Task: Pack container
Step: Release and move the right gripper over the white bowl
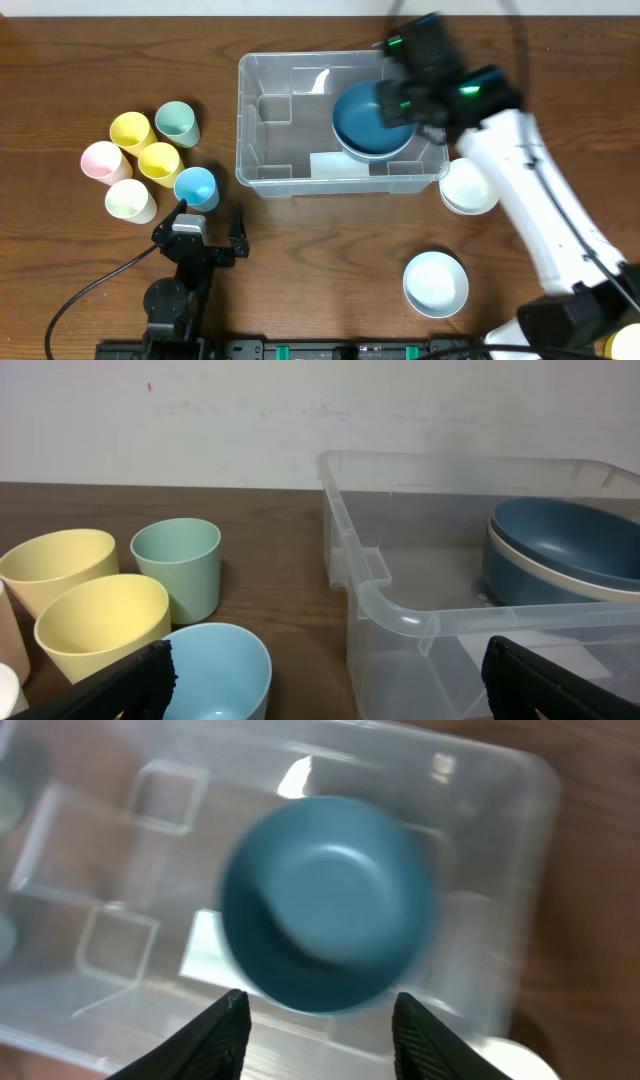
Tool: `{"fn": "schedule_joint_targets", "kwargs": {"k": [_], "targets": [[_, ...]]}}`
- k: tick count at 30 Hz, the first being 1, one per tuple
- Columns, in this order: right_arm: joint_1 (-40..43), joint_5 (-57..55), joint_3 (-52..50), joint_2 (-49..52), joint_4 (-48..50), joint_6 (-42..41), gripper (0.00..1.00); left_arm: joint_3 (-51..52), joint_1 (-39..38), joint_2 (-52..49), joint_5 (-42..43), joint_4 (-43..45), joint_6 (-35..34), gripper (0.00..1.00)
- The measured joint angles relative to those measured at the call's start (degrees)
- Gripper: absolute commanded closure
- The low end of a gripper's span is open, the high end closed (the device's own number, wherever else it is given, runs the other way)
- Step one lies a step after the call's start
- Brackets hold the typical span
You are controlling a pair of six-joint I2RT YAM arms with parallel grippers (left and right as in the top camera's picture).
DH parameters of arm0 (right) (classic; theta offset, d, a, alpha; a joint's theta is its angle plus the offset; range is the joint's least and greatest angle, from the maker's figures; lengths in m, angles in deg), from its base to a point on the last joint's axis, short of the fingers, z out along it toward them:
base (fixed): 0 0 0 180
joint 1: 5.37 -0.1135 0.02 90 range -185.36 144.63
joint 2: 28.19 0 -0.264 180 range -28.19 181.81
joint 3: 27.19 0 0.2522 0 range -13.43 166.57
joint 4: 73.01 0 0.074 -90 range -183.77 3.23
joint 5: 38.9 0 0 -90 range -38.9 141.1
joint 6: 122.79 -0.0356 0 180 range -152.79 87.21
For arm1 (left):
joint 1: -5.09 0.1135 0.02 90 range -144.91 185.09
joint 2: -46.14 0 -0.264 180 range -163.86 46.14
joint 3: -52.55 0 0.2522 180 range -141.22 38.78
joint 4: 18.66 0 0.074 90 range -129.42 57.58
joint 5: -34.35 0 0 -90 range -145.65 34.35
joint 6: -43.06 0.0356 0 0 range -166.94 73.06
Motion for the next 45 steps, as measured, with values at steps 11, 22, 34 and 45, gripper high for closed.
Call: {"fn": "schedule_joint_targets", "kwargs": {"k": [11,22,34,45], "targets": [[11.3,0.6,0.1,-0.2,-5.5,-1.6,0.51,0.0,0.0,0.0,0.0,0.0,0.0,0.02],[15.0,-5.0,0.1,-0.2,-3.4,-1.6,0.44,0.0,0.0,0.0,0.0,0.0,0.0,0.02],[23.9,-6.8,0.1,-0.2,-1.8,-3.1,0.47,0.0,0.0,0.0,0.0,0.0,0.0,0.02],[24.1,-6.3,0.1,-0.2,-2.1,-3.3,0.48,0.0,0.0,0.0,0.0,0.0,0.0,0.02]]}}
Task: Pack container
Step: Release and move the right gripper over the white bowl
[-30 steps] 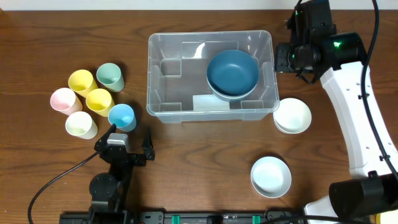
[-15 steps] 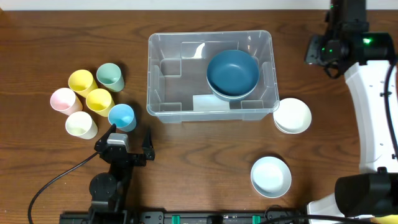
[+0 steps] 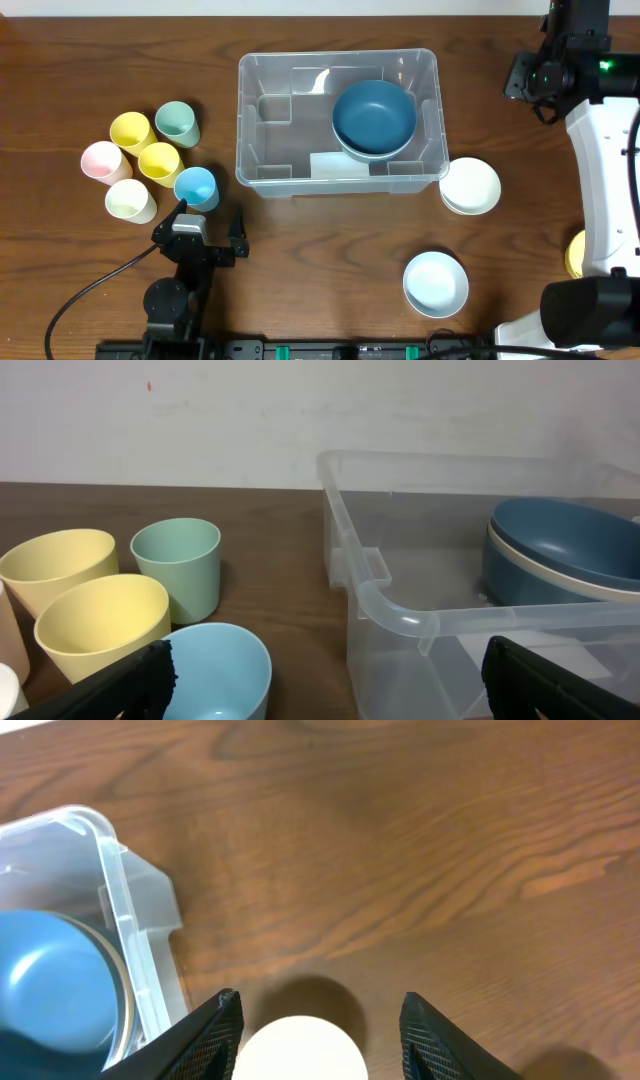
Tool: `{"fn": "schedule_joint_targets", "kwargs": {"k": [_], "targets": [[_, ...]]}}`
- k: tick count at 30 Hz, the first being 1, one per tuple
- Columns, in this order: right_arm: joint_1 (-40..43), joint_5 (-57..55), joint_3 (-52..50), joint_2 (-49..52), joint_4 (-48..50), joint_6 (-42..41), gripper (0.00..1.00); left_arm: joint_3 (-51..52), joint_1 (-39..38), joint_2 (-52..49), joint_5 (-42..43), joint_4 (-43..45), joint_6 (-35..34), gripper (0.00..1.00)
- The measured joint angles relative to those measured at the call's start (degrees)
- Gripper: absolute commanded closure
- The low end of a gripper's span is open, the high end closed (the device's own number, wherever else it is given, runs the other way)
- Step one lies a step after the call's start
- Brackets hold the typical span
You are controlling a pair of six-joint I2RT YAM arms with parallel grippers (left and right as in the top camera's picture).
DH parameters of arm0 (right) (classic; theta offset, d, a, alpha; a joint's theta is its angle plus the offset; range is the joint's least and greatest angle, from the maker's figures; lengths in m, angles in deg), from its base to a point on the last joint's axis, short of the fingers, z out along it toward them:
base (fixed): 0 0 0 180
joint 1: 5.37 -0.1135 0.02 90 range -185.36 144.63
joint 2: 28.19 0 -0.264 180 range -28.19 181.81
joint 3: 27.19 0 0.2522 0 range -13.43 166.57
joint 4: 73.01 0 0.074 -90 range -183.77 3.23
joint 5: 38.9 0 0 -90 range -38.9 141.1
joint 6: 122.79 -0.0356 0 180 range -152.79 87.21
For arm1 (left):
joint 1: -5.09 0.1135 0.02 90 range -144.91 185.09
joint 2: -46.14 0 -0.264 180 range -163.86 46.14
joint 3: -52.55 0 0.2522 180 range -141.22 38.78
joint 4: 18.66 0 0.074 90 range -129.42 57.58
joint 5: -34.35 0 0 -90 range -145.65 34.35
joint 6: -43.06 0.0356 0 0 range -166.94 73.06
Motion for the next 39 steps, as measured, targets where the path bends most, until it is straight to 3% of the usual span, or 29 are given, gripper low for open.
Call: {"fn": "schedule_joint_targets", "kwargs": {"k": [29,39], "targets": [[0.4,10.4,0.0,0.0,-12.6,4.0,0.44,0.0,0.0,0.0,0.0,0.0,0.0,0.02],[5.4,10.6,-0.2,0.0,-18.3,3.7,0.44,0.0,0.0,0.0,0.0,0.0,0.0,0.02]]}}
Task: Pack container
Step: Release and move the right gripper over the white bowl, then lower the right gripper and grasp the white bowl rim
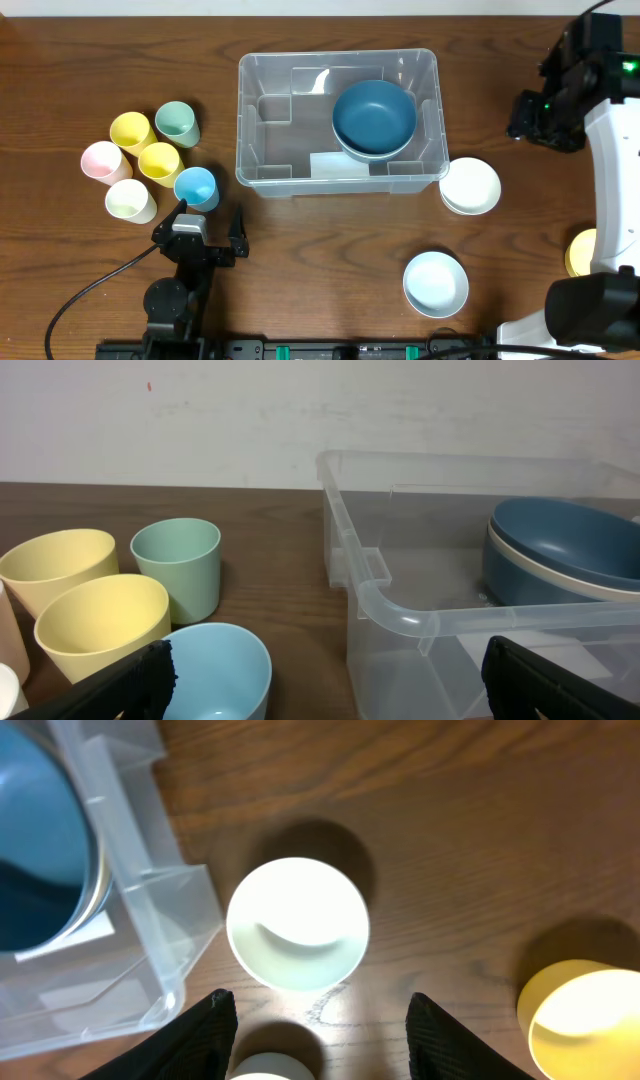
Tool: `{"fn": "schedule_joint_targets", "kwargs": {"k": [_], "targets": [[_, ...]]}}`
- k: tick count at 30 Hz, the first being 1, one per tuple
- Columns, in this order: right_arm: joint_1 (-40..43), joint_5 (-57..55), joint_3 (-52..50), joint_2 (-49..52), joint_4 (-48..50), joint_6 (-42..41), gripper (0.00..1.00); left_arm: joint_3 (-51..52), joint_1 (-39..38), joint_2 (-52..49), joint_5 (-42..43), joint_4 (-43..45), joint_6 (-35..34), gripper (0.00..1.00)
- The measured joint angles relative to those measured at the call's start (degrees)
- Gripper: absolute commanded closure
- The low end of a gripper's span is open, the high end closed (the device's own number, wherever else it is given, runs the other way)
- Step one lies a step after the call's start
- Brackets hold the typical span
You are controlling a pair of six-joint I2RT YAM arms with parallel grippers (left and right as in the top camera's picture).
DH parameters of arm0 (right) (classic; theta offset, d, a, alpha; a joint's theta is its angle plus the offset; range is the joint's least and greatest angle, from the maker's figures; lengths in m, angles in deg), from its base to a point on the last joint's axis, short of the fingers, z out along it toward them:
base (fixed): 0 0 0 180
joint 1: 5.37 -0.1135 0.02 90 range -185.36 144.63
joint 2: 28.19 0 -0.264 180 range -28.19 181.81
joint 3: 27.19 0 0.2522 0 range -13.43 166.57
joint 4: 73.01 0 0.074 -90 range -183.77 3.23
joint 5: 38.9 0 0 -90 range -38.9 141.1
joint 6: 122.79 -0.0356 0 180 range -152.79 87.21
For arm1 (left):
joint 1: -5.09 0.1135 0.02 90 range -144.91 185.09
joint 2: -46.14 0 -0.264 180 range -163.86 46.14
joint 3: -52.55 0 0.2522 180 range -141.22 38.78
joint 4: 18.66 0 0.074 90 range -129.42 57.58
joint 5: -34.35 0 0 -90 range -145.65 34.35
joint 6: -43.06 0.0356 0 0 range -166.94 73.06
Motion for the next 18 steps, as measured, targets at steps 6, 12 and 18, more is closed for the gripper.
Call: {"fn": "schedule_joint_targets", "kwargs": {"k": [6,12,18], "targets": [[3.3,0.0,-7.6,0.0,6.4,-2.5,0.42,0.0,0.0,0.0,0.0,0.0,0.0,0.02],[5.8,2.3,-21.9,0.0,17.0,-5.1,0.43,0.0,0.0,0.0,0.0,0.0,0.0,0.02],[5.9,4.7,-31.3,0.0,24.3,-5.8,0.49,0.0,0.0,0.0,0.0,0.0,0.0,0.02]]}}
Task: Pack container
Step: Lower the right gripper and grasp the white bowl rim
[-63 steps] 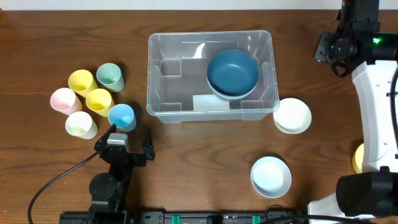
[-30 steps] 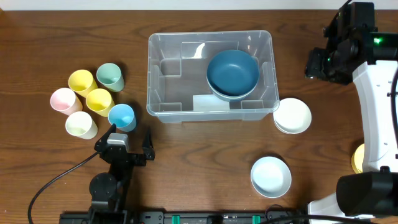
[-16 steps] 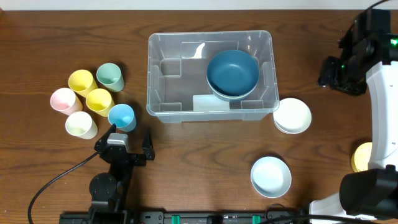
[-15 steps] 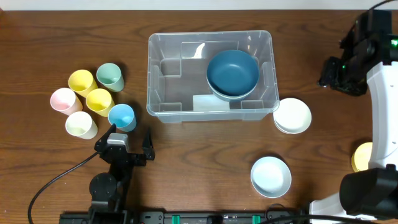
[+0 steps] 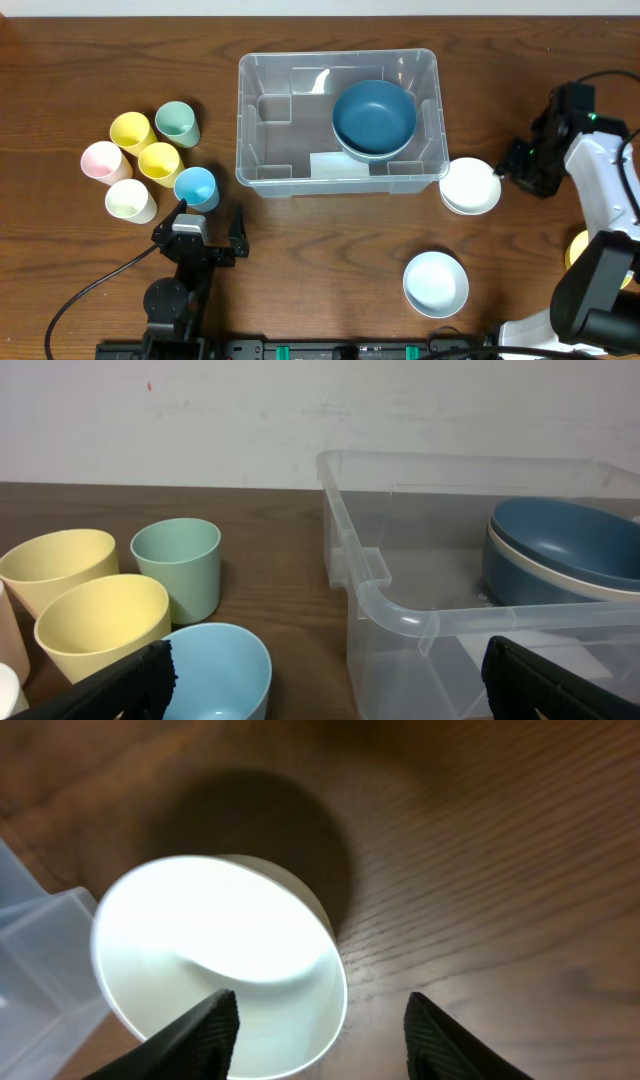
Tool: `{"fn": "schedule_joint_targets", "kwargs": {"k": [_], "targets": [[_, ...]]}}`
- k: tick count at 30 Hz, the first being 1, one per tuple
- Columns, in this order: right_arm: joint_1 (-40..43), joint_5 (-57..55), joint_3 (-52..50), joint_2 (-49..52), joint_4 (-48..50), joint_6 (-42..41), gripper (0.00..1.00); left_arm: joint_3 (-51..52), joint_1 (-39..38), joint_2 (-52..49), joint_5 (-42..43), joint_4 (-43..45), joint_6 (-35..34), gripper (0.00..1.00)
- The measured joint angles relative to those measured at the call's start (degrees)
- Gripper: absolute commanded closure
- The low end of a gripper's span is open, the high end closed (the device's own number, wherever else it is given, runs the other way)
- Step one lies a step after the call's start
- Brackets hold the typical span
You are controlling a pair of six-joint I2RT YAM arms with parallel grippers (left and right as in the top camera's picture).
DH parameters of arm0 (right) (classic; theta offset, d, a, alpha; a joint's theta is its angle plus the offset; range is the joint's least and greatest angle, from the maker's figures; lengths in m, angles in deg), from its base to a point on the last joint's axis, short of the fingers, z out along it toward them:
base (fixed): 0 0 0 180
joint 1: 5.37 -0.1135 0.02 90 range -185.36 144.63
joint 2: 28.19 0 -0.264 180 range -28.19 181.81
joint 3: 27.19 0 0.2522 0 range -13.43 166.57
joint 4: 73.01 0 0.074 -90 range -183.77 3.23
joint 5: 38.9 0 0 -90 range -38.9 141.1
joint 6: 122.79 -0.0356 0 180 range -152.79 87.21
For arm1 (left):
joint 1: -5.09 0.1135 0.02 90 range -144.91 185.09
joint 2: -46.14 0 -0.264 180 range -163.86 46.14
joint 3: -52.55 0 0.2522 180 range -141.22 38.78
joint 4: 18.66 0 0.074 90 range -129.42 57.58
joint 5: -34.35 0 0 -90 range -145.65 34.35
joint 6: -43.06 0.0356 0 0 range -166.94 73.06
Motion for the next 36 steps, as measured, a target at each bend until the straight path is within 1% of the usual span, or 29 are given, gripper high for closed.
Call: {"fn": "schedule_joint_targets", "kwargs": {"k": [6,9,15,18,23,25,26,32,36], "targets": [[-0.2,1.0,-4.7,0.0,3.1,-0.7,0.59,0.0,0.0,0.0,0.0,0.0,0.0,0.02],[-0.2,1.3,-6.3,0.0,4.7,-0.9,0.66,0.0,0.0,0.0,0.0,0.0,0.0,0.02],[-0.2,1.5,-9.8,0.0,8.5,-1.0,0.72,0.0,0.0,0.0,0.0,0.0,0.0,0.02],[-0.2,1.5,-11.6,0.0,10.2,-1.2,0.73,0.0,0.0,0.0,0.0,0.0,0.0,0.02],[-0.2,1.6,-13.9,0.0,13.0,-1.5,0.87,0.0,0.0,0.0,0.0,0.0,0.0,0.02],[-0.2,1.5,-14.2,0.0,13.7,-1.6,0.96,0.0,0.0,0.0,0.0,0.0,0.0,0.02],[-0.2,1.5,-14.2,0.0,14.1,-1.6,0.99,0.0,0.0,0.0,0.0,0.0,0.0,0.02],[-0.2,1.4,-14.2,0.0,16.2,-2.2,0.99,0.0,0.0,0.0,0.0,0.0,0.0,0.02],[-0.1,0.6,-13.6,0.0,15.4,-2.8,0.99,0.0,0.0,0.0,0.0,0.0,0.0,0.02]]}}
